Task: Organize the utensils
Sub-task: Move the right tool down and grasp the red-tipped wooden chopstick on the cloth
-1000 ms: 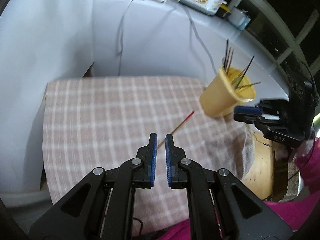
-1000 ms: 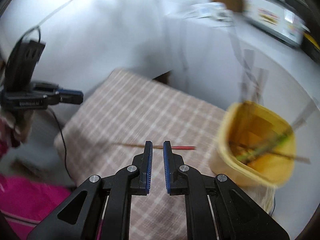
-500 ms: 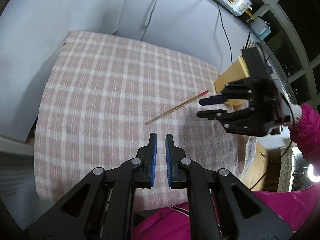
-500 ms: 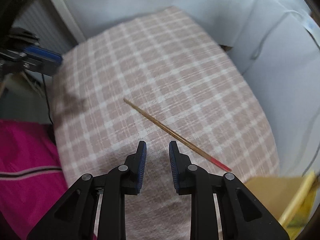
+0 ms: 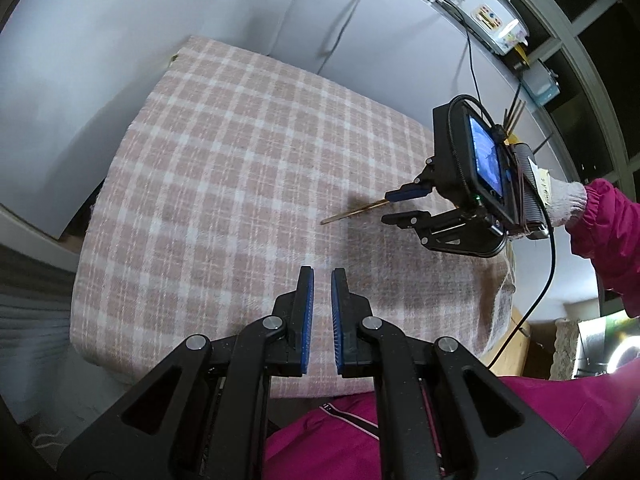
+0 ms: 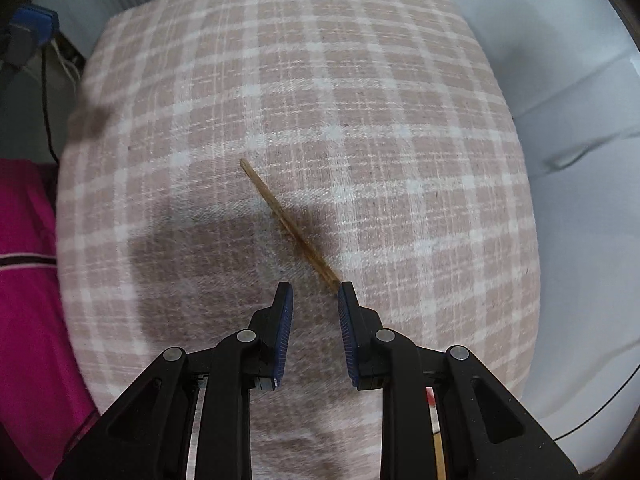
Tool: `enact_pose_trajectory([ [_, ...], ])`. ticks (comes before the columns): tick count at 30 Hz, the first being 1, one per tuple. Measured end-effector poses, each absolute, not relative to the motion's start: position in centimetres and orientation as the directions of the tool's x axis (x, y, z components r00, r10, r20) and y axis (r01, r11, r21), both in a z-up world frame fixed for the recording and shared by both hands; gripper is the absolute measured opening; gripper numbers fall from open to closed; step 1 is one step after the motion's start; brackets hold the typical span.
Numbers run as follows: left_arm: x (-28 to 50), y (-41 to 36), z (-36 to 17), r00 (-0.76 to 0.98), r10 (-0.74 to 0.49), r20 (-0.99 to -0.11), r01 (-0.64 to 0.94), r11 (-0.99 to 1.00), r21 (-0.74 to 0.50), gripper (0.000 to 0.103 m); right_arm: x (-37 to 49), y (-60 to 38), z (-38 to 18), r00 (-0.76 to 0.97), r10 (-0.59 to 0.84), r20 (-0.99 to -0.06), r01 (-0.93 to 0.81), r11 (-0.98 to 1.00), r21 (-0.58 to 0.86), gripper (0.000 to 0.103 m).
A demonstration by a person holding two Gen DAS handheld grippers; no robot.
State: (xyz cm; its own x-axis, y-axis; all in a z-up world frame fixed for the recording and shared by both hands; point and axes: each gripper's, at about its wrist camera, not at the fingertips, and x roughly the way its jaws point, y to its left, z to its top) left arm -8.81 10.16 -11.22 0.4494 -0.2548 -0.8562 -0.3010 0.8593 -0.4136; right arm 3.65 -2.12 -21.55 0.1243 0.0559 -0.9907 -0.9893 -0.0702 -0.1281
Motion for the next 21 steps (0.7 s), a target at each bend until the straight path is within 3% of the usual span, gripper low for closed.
enact_pose_trajectory([
  [11, -9.4, 10.2, -10.6, 0.462, -0.232, -0.856, -0.308, 0.863, -0.4, 0.006, 2.5, 0.3, -24.1, 0.143, 0.006, -0.99, -0.978, -0.155, -0.142, 0.021],
  [18, -8.7, 9.9, -9.6, 0.464, -0.182, -0.867, -0.297, 0.89, -0.346, 0.006, 3.4, 2.0, -24.2, 0.093, -0.005, -0.996, -0.994, -0.058, -0.092, 0.01],
  [21, -8.0, 9.7, -9.2, 0.471, -0.161, -0.867, -0.286, 0.902, -0.323, 0.006, 5.1, 2.6, -23.7, 0.079, 0.005, -0.997, -0.997, 0.014, -0.079, 0.01],
])
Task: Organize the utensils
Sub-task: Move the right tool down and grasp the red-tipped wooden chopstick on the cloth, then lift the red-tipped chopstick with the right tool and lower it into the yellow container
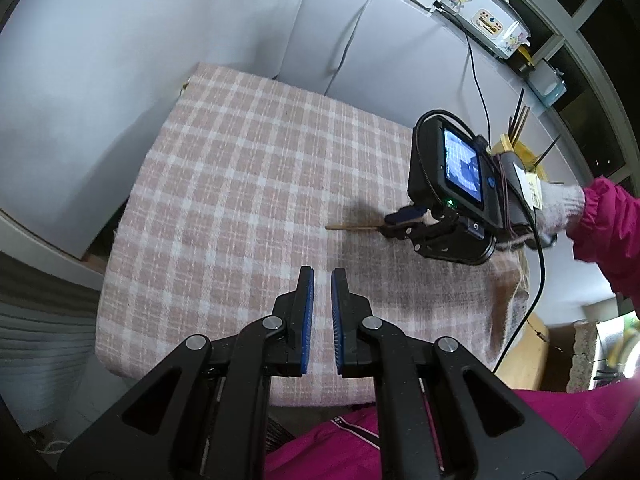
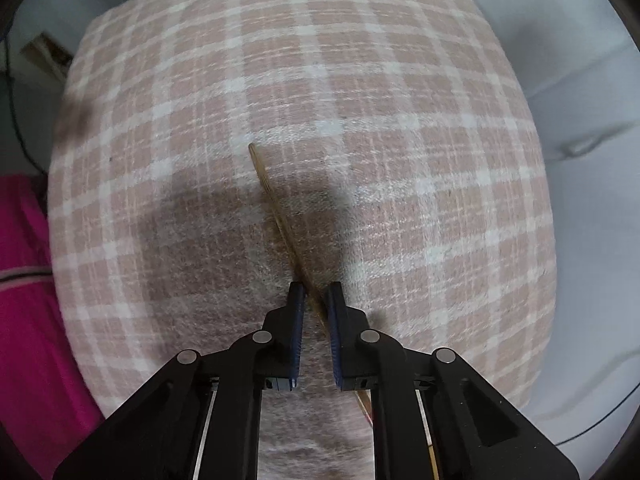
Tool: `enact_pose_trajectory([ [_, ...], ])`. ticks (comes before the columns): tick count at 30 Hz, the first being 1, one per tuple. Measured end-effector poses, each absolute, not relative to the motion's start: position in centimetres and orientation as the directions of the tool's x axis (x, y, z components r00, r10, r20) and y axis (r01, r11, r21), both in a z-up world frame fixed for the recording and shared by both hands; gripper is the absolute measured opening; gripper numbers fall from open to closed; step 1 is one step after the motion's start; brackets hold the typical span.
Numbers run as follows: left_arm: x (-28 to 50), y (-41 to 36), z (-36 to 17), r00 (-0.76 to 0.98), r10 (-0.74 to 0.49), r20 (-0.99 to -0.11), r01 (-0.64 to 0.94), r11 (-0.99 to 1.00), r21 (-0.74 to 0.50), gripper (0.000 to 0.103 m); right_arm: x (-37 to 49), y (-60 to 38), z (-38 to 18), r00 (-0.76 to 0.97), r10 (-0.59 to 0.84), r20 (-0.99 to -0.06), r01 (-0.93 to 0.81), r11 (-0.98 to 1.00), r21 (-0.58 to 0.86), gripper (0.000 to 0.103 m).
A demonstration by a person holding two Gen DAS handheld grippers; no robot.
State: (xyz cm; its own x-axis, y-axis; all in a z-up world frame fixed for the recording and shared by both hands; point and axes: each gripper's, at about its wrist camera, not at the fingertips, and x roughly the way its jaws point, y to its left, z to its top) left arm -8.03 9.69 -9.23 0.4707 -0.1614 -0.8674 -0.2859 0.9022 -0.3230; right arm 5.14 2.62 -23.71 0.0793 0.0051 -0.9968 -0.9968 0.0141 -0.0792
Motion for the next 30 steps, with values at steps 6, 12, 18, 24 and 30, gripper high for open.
enact_pose_trajectory([
  [6, -6.9, 9.0, -8.9, 0.459, -0.126, -0.879, -0.262, 0.927, -0.269, 0.006, 7.9, 2.3, -22.8, 0.016, 0.062, -0.998, -0.975, 0.222, -0.002, 0.005],
  [12, -5.3, 7.7, -8.7, 0.451, -0.104, -0.886, -0.222, 0.949, -0.225, 0.006, 8.7, 0.4, -22.0, -0.018, 0.134, -0.991, -0.926, 0.371, 0.067, 0.005],
  [18, -3.5, 6.4, -8.6, 0.449, -0.121, -0.885, -0.181, 0.958, -0.222, 0.006, 9.4, -2.5, -19.8, -0.012, 0.238, -0.971, -0.856, 0.5, 0.133, 0.005],
  [24, -1.9, 4.7, -8.4, 0.446, -0.157, -0.881, -0.122, 0.965, -0.233, 0.006, 9.9, -6.5, -16.6, 0.036, 0.342, -0.939, -0.769, 0.609, 0.192, 0.005],
  [30, -0.1, 2.5, -8.3, 0.436, -0.19, -0.88, -0.054, 0.97, -0.236, 0.006, 9.9, -11.9, -13.2, 0.122, 0.428, -0.895, -0.662, 0.707, 0.248, 0.005],
])
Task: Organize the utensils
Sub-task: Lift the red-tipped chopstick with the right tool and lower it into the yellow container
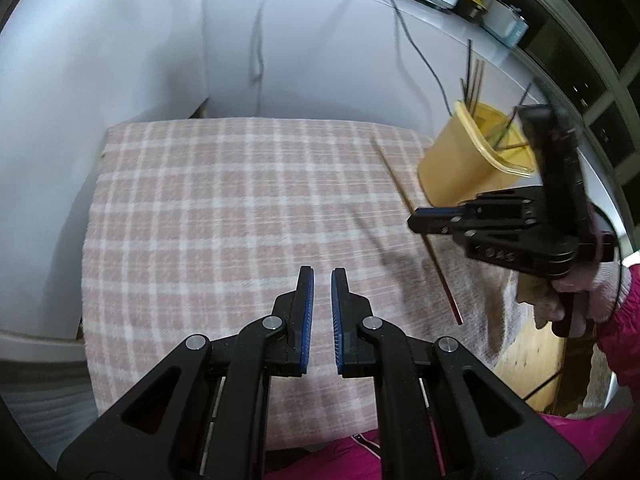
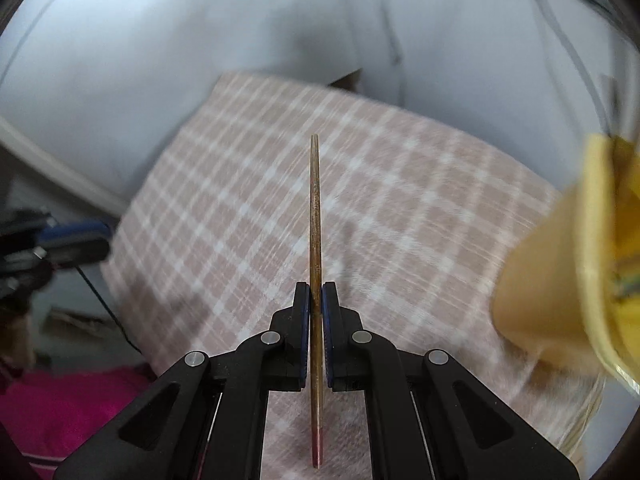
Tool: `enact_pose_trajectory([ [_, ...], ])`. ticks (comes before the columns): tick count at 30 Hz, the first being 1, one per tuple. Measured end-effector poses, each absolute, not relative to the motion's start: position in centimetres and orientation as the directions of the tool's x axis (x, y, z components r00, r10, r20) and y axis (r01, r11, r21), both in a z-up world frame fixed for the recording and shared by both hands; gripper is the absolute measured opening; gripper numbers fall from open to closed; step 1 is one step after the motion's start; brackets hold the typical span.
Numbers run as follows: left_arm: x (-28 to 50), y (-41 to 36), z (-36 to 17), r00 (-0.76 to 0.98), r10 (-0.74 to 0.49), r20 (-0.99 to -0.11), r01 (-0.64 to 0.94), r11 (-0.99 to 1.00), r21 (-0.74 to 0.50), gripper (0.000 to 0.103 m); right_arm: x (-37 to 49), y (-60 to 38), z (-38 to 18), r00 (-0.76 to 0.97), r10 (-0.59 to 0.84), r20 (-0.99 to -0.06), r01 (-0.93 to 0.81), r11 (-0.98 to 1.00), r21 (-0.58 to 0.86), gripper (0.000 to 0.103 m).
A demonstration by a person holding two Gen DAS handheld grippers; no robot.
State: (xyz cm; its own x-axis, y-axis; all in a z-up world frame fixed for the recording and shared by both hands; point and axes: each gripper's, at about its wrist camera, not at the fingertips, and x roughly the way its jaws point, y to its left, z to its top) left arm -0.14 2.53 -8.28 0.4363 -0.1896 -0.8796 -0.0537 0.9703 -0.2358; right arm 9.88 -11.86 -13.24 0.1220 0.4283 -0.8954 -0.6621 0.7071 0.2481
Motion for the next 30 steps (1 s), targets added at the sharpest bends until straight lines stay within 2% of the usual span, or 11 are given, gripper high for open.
enact_pose_trajectory([
  [10, 2.2, -1.2, -7.9, 0.416, -0.24, -0.877, 0.06, 0.97, -0.236, 0.006, 9.2, -18.2, -7.6, 0.343, 0.514, -0.786, -0.483, 0.814, 0.322, 0.005],
  [21, 3.5, -4.4, -7.6, 0.401, -0.274, -0.874, 0.163, 0.96, -0.226, 0.006, 10.1, -25.7, -2.5, 0.574, 0.458, -0.678, -0.308, 0.889, 0.339, 0.005],
  [30, 4.3, -5.4, -7.5, 0.405, -0.289, -0.867, 0.202, 0.954, -0.223, 0.006, 12.8, -27.1, -1.1, 0.681, 0.391, -0.619, -0.249, 0.919, 0.307, 0.005],
])
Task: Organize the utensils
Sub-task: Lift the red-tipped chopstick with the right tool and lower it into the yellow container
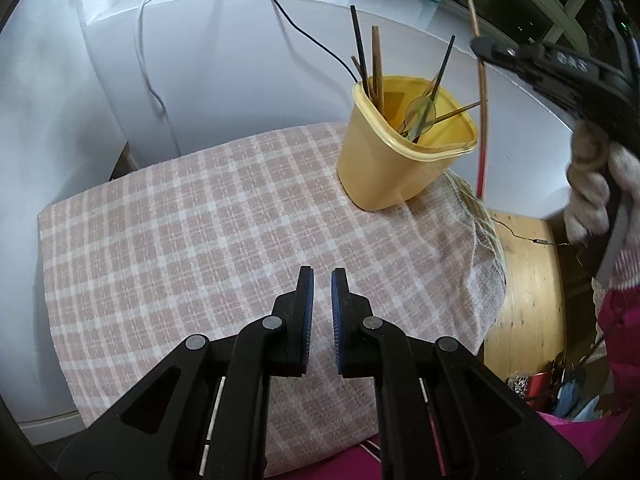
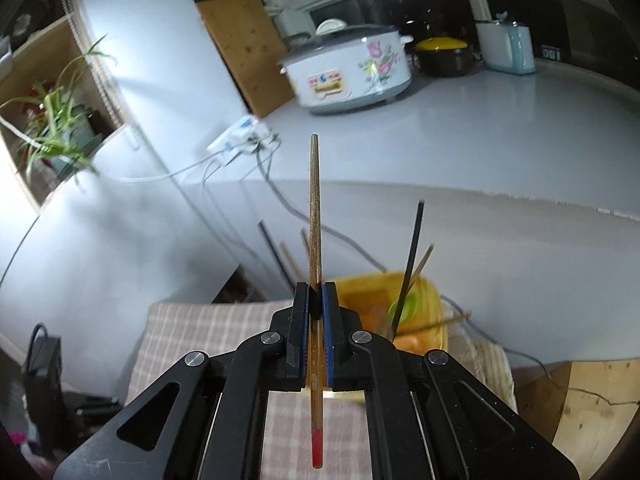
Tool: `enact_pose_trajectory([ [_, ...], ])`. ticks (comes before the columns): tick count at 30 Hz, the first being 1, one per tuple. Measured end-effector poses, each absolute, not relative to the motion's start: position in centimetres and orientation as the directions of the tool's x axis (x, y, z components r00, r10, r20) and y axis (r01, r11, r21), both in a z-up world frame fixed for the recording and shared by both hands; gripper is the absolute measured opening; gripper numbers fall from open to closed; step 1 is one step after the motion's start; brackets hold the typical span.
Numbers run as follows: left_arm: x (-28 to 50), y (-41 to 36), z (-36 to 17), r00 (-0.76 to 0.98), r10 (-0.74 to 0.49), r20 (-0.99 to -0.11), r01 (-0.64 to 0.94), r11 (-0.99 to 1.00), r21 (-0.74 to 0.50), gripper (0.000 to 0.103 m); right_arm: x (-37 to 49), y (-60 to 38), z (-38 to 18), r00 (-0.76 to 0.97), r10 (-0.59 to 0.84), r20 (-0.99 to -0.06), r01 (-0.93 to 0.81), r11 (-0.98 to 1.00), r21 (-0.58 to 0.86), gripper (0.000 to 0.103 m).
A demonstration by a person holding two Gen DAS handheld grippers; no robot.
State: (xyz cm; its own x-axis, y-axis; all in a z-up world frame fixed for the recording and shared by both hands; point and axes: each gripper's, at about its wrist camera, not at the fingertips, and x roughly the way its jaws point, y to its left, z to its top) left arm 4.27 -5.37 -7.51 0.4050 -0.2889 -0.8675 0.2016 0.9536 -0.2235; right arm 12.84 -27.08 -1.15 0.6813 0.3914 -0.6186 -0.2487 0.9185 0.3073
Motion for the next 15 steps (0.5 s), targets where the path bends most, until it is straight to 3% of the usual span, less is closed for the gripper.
enact_pose_trajectory([
  [10, 4.7, -5.1, -7.2, 0.417, -0.279, -0.865, 0.178, 0.958, -0.223, 0.006, 16.6, -26.8, -0.3, 0.751, 0.335, -0.57, -0.216, 0.939, 0.268, 0.005],
  [15, 4.8, -5.3, -7.2, 0.419, -0.282, -0.863, 0.18, 0.958, -0.226, 0.006, 18.0, -26.1, -1.5, 0.749, 0.306, -0.588, -0.22, 0.952, 0.215, 0.005],
])
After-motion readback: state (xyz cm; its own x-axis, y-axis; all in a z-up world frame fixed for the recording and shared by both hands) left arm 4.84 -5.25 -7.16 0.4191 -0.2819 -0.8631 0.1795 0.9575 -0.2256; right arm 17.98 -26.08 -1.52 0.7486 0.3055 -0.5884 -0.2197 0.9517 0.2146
